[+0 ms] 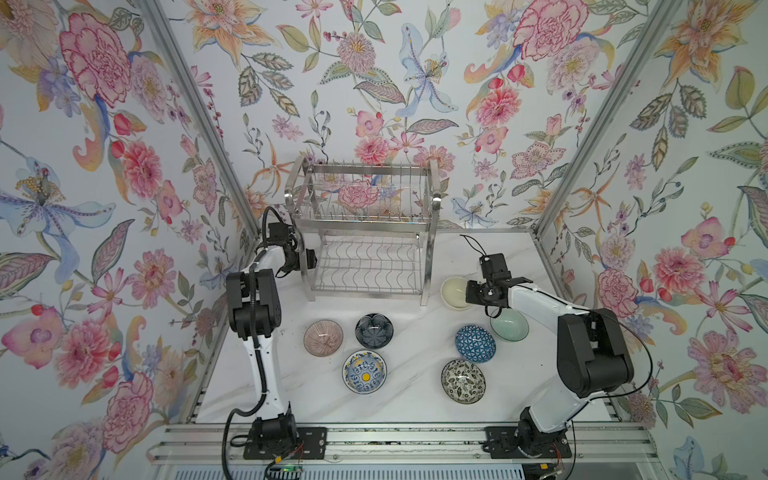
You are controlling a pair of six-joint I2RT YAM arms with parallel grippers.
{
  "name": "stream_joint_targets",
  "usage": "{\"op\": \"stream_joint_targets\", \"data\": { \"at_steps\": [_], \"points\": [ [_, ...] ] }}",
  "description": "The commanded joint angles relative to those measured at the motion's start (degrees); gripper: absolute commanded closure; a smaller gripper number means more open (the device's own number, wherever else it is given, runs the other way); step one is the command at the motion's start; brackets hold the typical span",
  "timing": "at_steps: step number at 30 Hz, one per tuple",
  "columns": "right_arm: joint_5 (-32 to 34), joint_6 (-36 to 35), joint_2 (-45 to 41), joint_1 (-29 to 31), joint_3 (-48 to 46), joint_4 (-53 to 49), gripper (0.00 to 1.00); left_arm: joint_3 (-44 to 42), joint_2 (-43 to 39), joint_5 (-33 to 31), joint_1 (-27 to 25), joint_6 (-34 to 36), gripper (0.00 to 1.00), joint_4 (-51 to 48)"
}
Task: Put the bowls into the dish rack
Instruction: 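Grasp the cream bowl rim with the right gripper and lift it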
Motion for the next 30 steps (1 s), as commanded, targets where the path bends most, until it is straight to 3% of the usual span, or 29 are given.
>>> {"op": "stream_joint_targets", "data": {
  "at_steps": [1,17,30],
  "points": [
    [-1.9,2.1,-5.7,-1.8,-1.4,4.1,1.00,0.9,-0.9,1.5,-4.1,0.5,0.23,-3.2],
    [-3.9,5.6,-28.4,-11.2,-11.5,3.6,1.00,2.0,0.6,1.6,-11.8,-3.5,0.23,-5.0],
    [-6.5,5.4,-35.9,-15.9,-16.3,-0.6,1.00,0.3,-1.0,3.6,-13.9,-7.5,0.23,-3.6]
  ]
}}
